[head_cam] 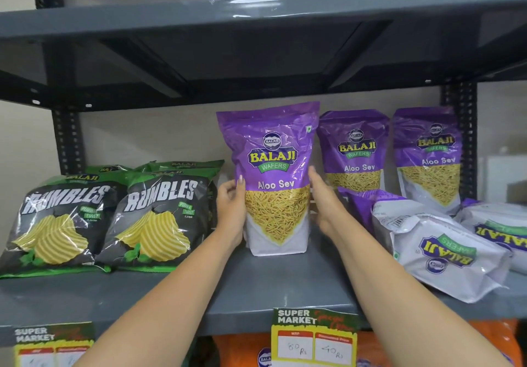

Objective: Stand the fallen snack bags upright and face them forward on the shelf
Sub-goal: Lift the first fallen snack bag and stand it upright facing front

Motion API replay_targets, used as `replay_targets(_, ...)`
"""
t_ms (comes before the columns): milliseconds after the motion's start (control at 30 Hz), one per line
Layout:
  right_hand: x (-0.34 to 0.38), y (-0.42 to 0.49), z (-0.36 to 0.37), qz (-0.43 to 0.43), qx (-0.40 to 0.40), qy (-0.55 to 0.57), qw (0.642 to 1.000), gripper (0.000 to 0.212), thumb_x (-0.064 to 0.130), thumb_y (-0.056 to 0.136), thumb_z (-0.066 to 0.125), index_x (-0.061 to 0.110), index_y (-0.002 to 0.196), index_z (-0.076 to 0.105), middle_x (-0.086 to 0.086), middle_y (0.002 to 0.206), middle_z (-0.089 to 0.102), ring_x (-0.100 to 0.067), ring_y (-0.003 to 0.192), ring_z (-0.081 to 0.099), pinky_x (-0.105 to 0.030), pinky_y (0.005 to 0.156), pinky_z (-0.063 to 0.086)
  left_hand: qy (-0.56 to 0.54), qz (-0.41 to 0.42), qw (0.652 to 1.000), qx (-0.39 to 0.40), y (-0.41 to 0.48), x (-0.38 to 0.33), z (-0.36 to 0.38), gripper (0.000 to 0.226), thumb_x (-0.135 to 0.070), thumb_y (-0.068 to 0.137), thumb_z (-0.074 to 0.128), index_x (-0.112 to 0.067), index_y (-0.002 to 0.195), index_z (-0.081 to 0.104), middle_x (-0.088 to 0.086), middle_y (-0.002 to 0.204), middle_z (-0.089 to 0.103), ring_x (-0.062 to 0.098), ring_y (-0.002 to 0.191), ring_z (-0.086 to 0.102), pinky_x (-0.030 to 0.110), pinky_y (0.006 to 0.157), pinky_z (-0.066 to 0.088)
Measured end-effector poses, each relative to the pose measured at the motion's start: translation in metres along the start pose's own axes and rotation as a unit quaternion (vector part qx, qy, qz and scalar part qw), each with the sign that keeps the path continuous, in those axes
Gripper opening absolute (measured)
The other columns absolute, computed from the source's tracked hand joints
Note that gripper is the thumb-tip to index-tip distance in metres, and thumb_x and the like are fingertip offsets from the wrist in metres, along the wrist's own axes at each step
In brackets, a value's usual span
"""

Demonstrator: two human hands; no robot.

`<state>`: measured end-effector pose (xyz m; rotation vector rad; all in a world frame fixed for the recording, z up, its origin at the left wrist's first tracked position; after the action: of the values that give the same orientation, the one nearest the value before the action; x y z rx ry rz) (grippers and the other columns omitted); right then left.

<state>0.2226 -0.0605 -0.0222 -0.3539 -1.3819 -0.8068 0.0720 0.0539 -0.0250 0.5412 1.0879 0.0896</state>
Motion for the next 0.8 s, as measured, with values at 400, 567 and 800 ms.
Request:
replay_targets(400, 0.005, -0.032, 0.006, -0.029, 0.031, -0.107, 0.993, 0.057, 0.069, 0.089, 0.028, 0.031, 0.116, 0.061, 0.004, 0.106, 0.063, -0.016, 0.096, 0.059, -0.033, 0.088, 0.041, 0.077, -0.01, 0.984, 0.163, -0.033, -0.023, -0.011, 0.04, -0.036, 0.072, 0.077, -0.025, 0.103, 0.055, -0.006, 0.101, 0.072, -0.004, 0.081, 0.071, 0.011, 0.066, 0.055)
replay_targets(567, 0.009, -0.059, 0.004, -0.053, 0.046, -0.131, 0.989, 0.057, 0.07, 0.088, 0.027, 0.033, 0.109, 0.065, 0.001, 0.119, 0.068, -0.02, 0.108, 0.062, -0.04, 0.097, 0.046, 0.062, 0.01, 0.987, 0.15, -0.065, -0.042, -0.025, 0.053, -0.044, 0.06, 0.076, -0.022, 0.105, 0.057, -0.001, 0.109, 0.073, 0.004, 0.093, 0.071, 0.017, 0.077, 0.057)
replay_targets(800, 0.015, -0.086, -0.001, -0.077, 0.041, -0.134, 0.987, 0.052, 0.073, 0.086, 0.028, 0.037, 0.08, 0.065, 0.012, 0.098, 0.066, -0.011, 0.09, 0.061, -0.035, 0.086, 0.046, 0.051, 0.004, 0.989, 0.138, -0.097, -0.064, -0.031, 0.059, -0.046, 0.054, 0.078, -0.023, 0.104, 0.058, -0.002, 0.111, 0.072, 0.006, 0.096, 0.071, 0.018, 0.078, 0.057)
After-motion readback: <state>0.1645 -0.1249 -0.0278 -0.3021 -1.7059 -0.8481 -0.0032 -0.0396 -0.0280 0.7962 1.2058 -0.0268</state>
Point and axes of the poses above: each hand's wrist, its own y-axis towards the middle knuckle, its own z-axis out of the palm, x = y × z, the point moved 5 cm from there along y, towards the middle knuckle
